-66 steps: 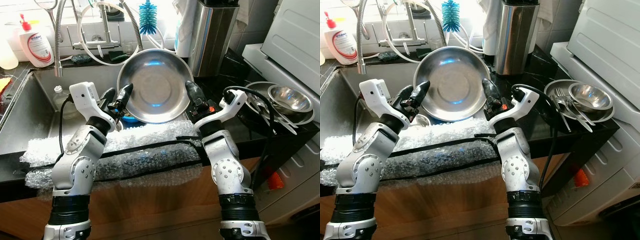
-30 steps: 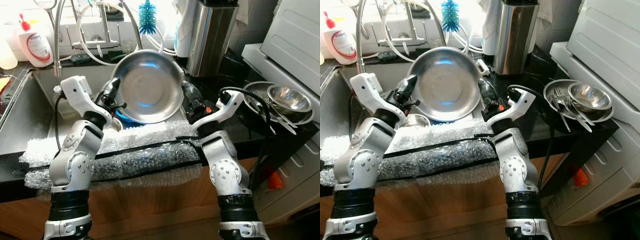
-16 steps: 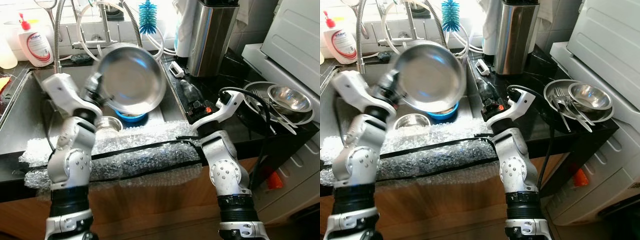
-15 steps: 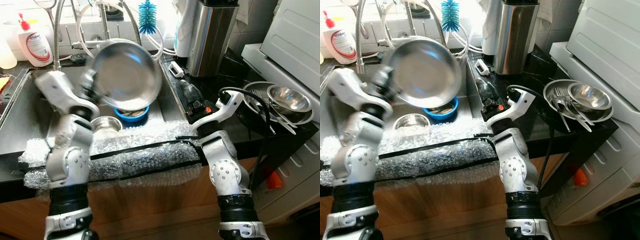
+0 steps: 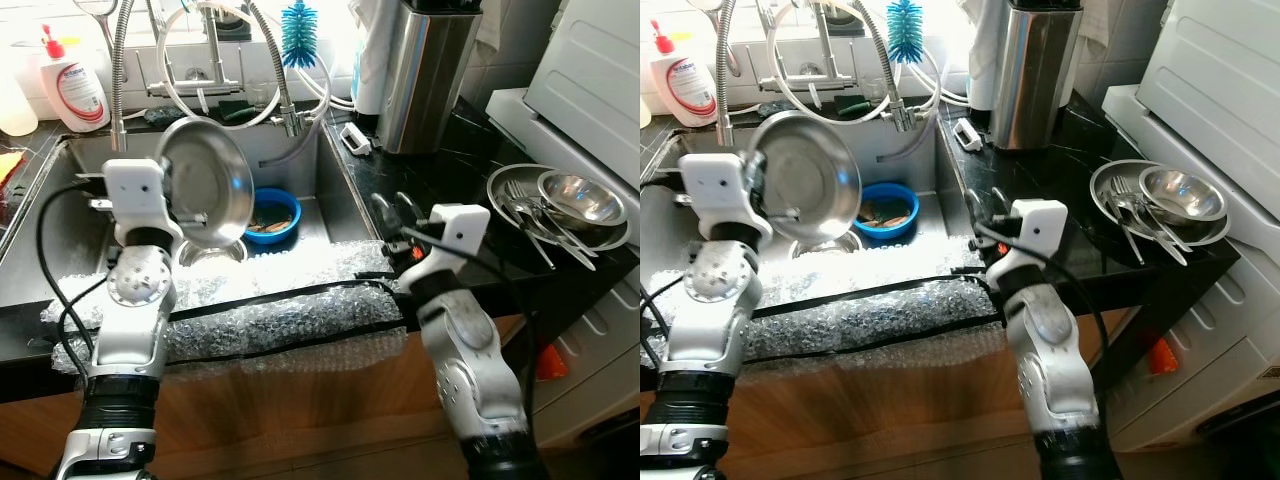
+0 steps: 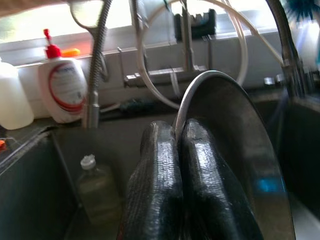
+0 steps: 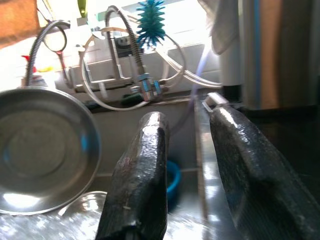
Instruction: Kitchen organization
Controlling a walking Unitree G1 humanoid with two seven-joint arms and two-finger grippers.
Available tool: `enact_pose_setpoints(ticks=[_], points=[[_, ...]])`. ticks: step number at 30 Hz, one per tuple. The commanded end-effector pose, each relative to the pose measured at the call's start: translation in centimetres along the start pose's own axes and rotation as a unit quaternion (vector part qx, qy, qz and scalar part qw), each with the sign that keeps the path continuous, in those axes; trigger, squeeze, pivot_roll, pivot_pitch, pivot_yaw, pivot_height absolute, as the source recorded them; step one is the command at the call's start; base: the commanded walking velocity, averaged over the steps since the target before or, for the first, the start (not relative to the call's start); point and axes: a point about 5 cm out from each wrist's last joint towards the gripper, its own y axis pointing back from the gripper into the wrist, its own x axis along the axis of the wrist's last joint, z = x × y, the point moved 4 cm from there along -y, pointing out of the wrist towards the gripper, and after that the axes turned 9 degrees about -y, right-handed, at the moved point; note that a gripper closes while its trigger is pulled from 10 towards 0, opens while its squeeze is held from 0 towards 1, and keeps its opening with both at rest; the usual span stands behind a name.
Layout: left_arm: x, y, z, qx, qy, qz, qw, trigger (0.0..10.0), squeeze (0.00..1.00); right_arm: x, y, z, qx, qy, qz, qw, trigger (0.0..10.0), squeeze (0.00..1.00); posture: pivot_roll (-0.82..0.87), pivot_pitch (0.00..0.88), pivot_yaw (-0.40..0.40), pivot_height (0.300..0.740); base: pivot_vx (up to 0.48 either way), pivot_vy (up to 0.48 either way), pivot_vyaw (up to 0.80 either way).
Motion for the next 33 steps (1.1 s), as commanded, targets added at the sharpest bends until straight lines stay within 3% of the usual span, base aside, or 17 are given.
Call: enact_pose_setpoints(ticks=[1, 4, 5, 10, 20, 22, 24, 27, 29, 30, 33], points=[[-1.1, 0.1, 0.8, -0.025, -0.03, -0.013, 0.999, 10.0, 0.0, 0.6, 0.7, 0.1, -0.006, 0.021, 0.011, 1.0, 10.0, 0.0, -0.06, 0.0, -0.012, 0.74, 0.0, 0.0, 0.0], [-2.2, -0.1, 1.1, -0.03, -0.038, -0.039, 0.998, 10.0, 0.0, 0.4, 1.5, 0.9, -0.023, 0.035, 0.003, 0.999, 10.0, 0.0, -0.05, 0.0, -0.011, 0.74, 0.0, 0.0, 0.0], [-3.1, -0.1, 2.0, -0.058, -0.049, -0.064, 0.995, 10.0, 0.0, 0.4, 1.7, 1.2, -0.029, 0.037, 0.001, 0.999, 10.0, 0.0, -0.05, 0.0, -0.011, 0.74, 0.0, 0.0, 0.0], [-4.4, 0.0, 3.0, -0.083, -0.067, -0.092, 0.99, 10.0, 0.0, 0.2, 1.8, 0.9, -0.026, 0.034, 0.0, 0.999, 10.0, 0.0, -0.06, 0.0, -0.005, 0.74, 0.0, 0.0, 0.0], [-6.2, 0.3, 4.1, -0.108, -0.045, -0.148, 0.982, 10.0, 0.0, -0.3, 1.6, 0.3, -0.018, 0.03, -0.011, 0.999, 10.0, 0.0, -0.05, 0.0, 0.0, 0.74, 0.0, 0.0, 0.0], [-5.9, 0.0, 4.3, -0.11, -0.042, -0.145, 0.982, 10.0, 0.0, -0.3, 1.6, 0.2, -0.017, 0.029, -0.011, 0.999, 10.0, 0.0, -0.05, 0.0, -0.003, 0.74, 0.0, 0.0, 0.0], [-4.7, -1.4, 4.3, -0.104, -0.032, -0.129, 0.986, 10.0, 0.0, -0.3, 1.5, 0.2, -0.017, 0.028, -0.01, 0.999, 10.0, 0.0, -0.05, 0.0, -0.003, 0.74, 0.0, 0.0, 0.0], [-4.6, -1.5, 4.4, -0.105, -0.031, -0.13, 0.986, 10.0, 0.0, -0.3, 1.5, 0.1, -0.017, 0.028, -0.011, 0.999, 10.0, 0.0, -0.05, 0.0, -0.003, 0.74, 0.0, 0.0, 0.0], [-3.2, -3.8, 4.2, -0.102, -0.028, -0.126, 0.986, 10.0, 0.0, -0.1, 1.3, 0.0, -0.015, 0.024, -0.005, 1.0, 10.0, 0.0, -0.05, 0.0, 0.004, 0.74, 0.0, 0.0, 0.0], [-3.1, -4.3, 4.2, -0.103, -0.029, -0.129, 0.986, 10.0, 0.0, -0.1, 1.3, 0.0, -0.014, 0.023, -0.003, 1.0, 10.0, 0.0, -0.05, 0.0, 0.008, 0.74, 0.0, 0.0, 0.0], [-4.4, -4.3, 4.7, -0.111, -0.042, -0.16, 0.98, 10.0, 0.0, -0.1, 1.2, -0.1, -0.013, 0.019, -0.001, 1.0, 10.0, 0.0, -0.06, 0.0, 0.013, 0.74, 0.0, 0.0, 0.0]])
